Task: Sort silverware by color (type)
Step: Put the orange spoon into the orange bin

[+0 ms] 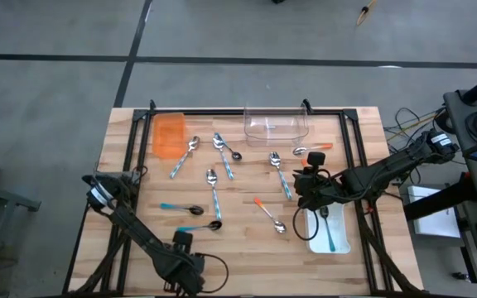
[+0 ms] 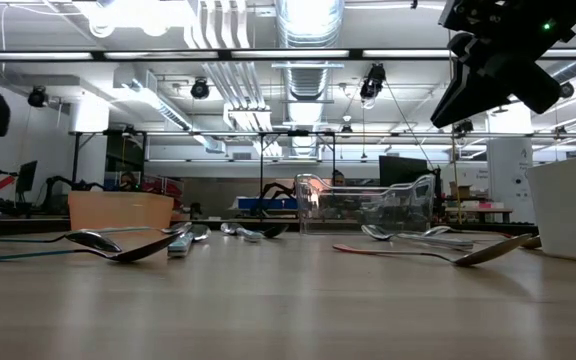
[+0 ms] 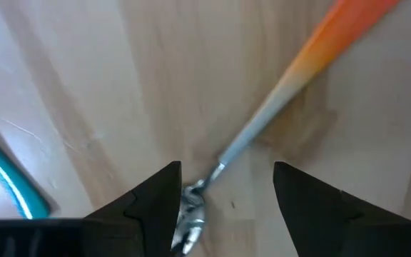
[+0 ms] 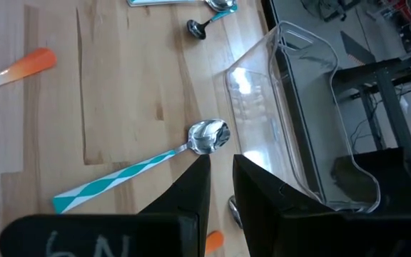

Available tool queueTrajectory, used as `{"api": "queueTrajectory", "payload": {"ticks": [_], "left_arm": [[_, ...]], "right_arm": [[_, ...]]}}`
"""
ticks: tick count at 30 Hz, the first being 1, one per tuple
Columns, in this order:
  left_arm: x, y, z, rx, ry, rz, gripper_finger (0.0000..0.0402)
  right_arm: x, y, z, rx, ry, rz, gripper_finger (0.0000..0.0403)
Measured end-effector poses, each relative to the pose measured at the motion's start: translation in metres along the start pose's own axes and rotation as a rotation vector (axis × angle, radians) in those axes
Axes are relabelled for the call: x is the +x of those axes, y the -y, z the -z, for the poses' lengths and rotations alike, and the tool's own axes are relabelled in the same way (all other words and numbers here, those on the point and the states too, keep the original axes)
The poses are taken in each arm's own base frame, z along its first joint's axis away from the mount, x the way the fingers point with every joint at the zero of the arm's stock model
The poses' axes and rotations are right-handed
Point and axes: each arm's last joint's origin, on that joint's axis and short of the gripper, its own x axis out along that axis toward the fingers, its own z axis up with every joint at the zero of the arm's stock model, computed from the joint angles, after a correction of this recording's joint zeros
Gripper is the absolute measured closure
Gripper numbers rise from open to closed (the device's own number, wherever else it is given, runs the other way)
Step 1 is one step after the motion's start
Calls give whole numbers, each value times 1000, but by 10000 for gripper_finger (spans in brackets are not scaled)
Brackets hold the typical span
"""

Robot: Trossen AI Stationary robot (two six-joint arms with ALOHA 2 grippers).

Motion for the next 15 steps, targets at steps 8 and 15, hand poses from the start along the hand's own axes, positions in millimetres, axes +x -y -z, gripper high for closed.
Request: {"api": "queueTrajectory", "payload": {"ticks": [8,15], "left_arm": [[4,-2,0,25,22,-16,205],[7,-2,0,26,34,4,242]], "right_arm": [[0,0,0,-3,1,0,351],[0,0,0,-4,2,0,351]]}}
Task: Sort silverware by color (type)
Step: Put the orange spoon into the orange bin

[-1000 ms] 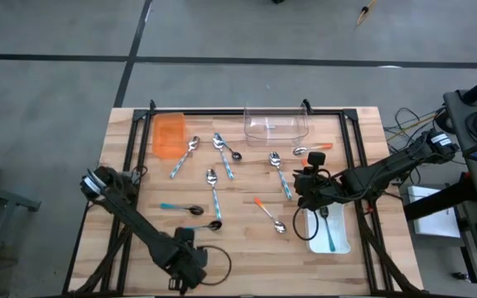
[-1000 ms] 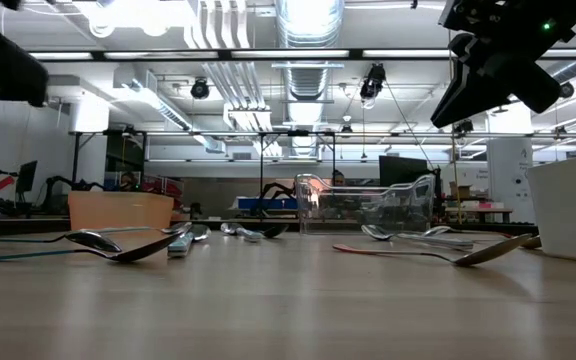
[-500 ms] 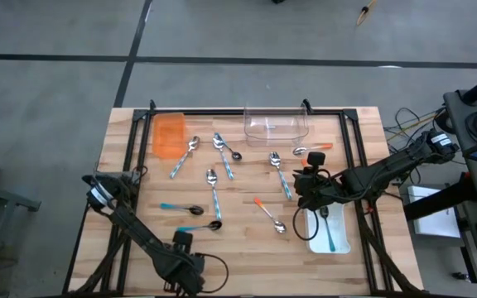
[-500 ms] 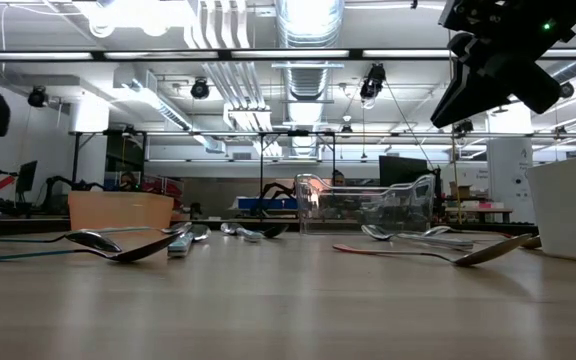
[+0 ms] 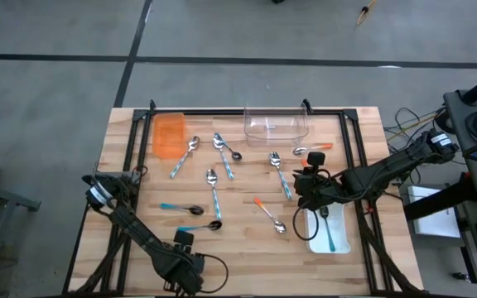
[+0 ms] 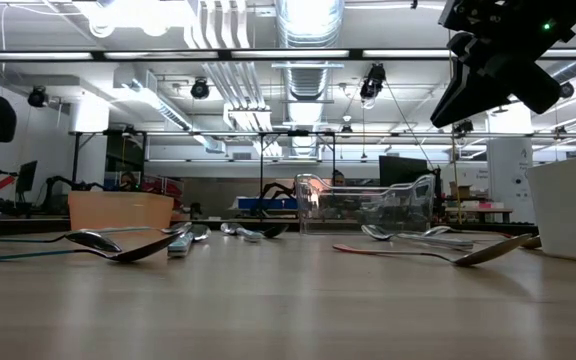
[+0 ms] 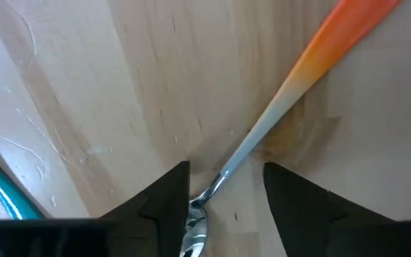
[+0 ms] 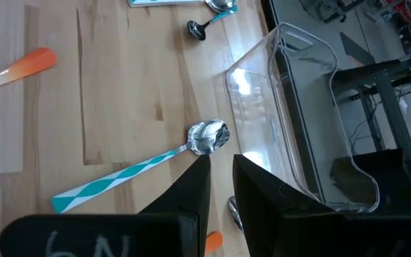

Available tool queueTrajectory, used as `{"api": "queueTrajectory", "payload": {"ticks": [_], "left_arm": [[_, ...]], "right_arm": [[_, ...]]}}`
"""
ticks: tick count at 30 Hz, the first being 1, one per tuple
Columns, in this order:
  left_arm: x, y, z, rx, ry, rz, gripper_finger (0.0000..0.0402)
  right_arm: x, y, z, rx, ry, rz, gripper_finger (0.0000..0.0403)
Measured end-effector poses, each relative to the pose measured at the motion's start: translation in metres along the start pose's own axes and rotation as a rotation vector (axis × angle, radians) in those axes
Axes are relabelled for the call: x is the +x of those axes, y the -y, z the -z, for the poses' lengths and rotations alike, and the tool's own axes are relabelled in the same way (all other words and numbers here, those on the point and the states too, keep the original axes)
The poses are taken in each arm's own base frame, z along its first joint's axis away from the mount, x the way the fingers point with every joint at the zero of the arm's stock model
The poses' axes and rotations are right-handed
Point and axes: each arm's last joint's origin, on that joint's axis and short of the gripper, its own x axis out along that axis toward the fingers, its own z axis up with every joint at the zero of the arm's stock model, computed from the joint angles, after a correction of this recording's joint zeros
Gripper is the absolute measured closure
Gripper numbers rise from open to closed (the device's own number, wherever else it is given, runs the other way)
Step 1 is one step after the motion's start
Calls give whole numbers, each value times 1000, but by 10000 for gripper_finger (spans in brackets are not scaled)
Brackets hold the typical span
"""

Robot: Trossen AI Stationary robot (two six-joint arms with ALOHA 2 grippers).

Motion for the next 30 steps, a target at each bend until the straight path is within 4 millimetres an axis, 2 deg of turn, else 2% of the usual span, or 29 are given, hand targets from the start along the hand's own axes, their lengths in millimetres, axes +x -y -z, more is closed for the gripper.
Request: {"api": "queueTrajectory", "payload": {"ticks": [16,26,30], "left_arm": [[3,-1,2,-21,-27,29,395],[-5,-2,-3,-88,-20,28,400],[-25,-7,-5,-147,24,46,401]], "right_arm": [[0,0,0,1,0,1,351],[0,0,0,2,1,1,351],[0,0,0,2,1,1,351]]}}
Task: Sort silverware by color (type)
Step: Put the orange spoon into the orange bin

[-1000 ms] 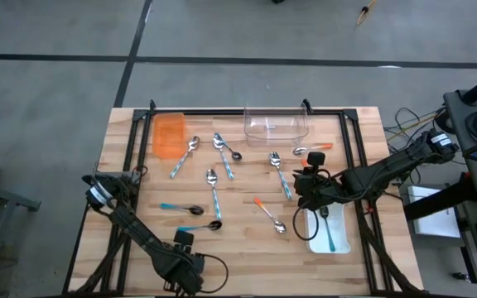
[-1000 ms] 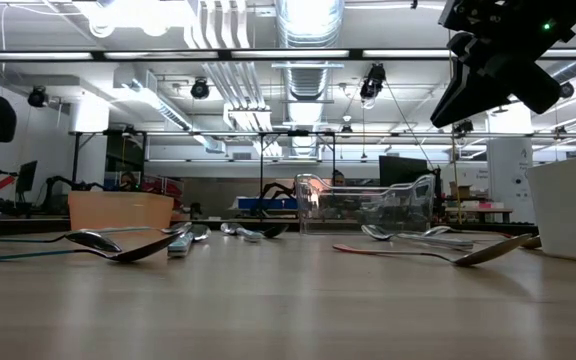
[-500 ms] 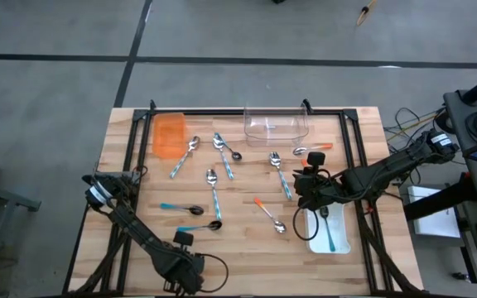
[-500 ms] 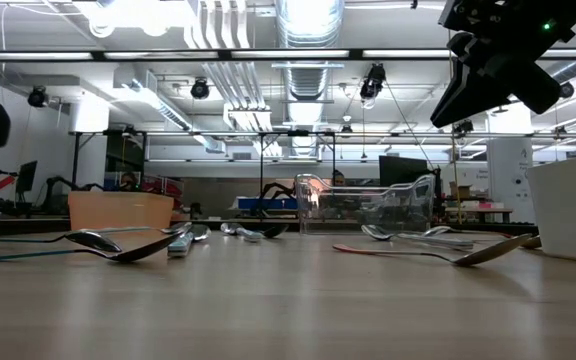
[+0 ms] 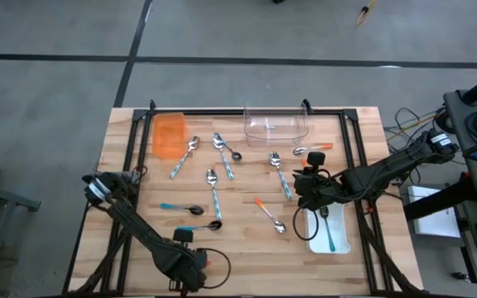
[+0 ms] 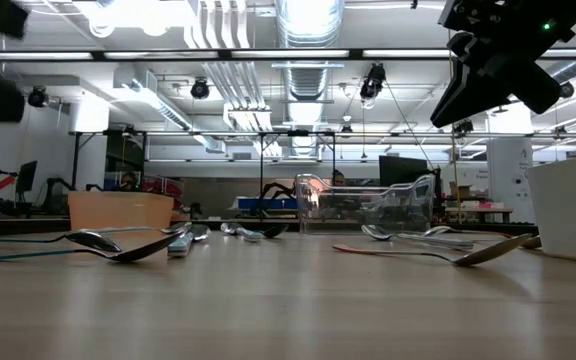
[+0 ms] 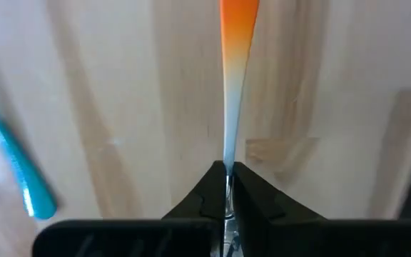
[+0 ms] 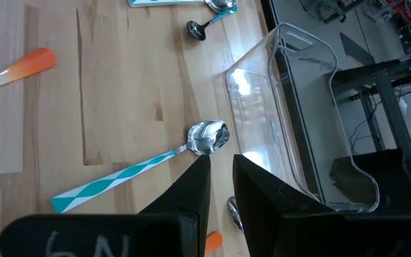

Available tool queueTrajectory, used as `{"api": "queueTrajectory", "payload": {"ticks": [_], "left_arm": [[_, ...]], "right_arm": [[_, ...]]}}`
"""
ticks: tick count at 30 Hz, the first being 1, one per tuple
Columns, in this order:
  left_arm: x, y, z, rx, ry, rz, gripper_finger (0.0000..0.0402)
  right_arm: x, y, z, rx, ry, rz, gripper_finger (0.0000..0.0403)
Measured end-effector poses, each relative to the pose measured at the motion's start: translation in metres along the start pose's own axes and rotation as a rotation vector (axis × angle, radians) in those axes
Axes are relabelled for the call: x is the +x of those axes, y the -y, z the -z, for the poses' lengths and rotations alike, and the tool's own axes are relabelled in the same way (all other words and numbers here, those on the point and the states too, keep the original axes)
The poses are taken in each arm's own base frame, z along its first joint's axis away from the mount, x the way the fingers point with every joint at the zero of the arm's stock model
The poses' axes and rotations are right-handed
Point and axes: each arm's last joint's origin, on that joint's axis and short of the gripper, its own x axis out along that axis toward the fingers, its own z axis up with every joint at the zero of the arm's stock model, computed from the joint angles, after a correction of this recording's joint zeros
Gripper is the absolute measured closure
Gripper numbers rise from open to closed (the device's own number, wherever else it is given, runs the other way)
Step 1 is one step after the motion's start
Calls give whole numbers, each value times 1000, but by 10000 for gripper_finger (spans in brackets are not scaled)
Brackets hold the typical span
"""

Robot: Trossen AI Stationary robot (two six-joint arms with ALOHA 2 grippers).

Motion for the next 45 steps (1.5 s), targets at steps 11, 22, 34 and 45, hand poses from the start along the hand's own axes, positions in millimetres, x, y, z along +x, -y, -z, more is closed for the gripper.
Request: {"api": "queueTrajectory", "payload": {"ticks": [11,22,34,45], "left_arm": [[-62,-60,-7,-193,160,-133,401],[-143,-177,0,-528,425,-237,401],[-162,-280,16,-313,279,-434,402],[-138,-342,13,360,-58,-417,402]], "right_arm": [[0,0,0,5,-1,-1,351],[0,0,0,-9,-1,0,351],[0,0,0,-12,-2,0,351],[0,1,0,-2,1,16,351]]}}
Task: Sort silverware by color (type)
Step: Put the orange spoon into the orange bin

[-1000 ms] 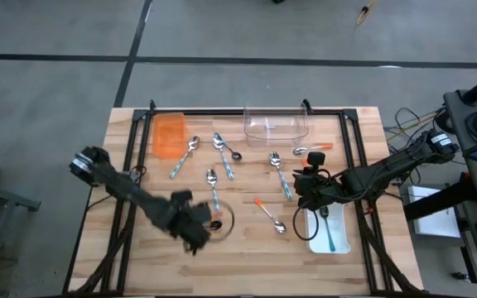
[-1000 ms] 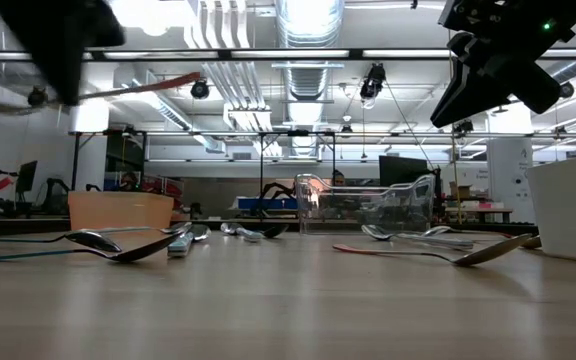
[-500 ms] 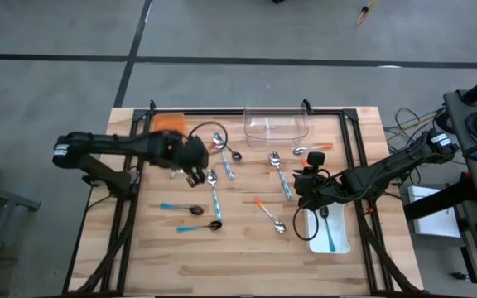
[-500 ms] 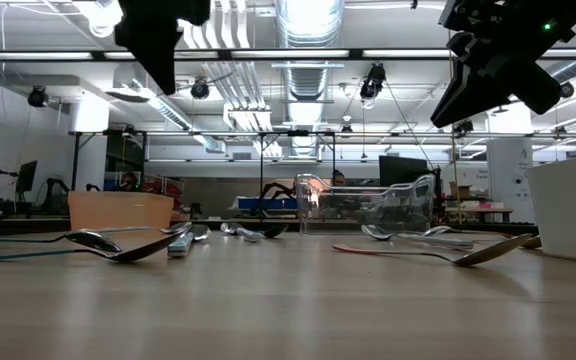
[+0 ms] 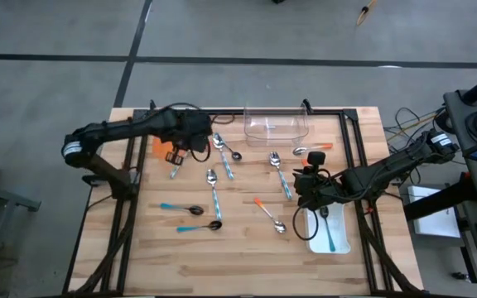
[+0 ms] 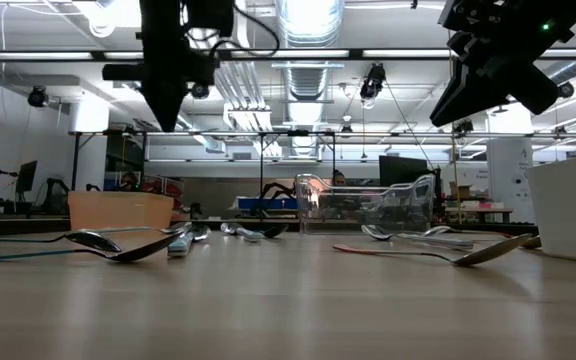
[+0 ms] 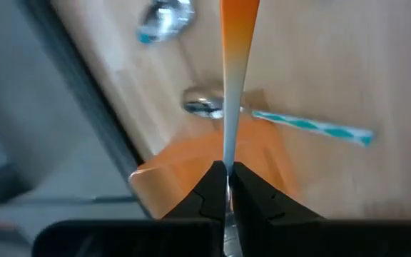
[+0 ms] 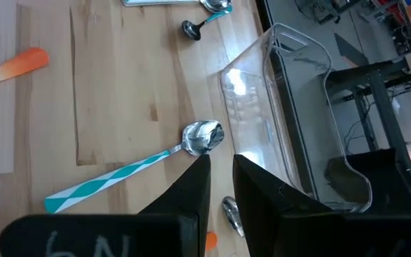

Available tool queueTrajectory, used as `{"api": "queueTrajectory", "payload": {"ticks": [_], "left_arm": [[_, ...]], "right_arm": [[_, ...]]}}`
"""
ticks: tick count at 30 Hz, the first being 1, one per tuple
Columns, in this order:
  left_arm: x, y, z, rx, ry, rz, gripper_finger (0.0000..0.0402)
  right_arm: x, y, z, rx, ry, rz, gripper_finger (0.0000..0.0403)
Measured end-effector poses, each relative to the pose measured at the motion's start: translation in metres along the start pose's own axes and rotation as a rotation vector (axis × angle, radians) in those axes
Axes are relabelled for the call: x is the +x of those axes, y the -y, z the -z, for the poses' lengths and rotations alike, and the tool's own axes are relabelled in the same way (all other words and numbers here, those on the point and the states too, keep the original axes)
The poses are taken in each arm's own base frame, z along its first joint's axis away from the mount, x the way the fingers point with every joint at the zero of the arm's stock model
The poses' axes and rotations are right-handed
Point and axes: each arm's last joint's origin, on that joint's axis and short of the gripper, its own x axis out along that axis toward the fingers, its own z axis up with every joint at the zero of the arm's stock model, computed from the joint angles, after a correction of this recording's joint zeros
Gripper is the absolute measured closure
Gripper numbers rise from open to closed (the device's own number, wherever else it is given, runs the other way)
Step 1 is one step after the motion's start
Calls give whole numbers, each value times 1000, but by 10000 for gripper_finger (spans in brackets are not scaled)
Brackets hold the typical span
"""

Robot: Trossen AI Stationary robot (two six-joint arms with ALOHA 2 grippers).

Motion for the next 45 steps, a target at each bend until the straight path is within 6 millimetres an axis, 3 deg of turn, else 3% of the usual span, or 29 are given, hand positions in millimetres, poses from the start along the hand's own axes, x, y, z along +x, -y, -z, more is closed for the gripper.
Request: {"api": "queueTrajectory", "payload": {"ticks": [11,19,34,45], "left_arm": [[36,-23,41,455,-85,142,402],[52,-43,68,665,-105,190,401],[92,-67,97,672,-73,275,401],[118,-72,99,658,-72,350,401]], "right_arm": [[0,0,0,28,-2,0,351],[0,0,0,37,-1,0,351],[3,3,0,49,-11,12,351],[9,6,4,57,-37,28,351]]}}
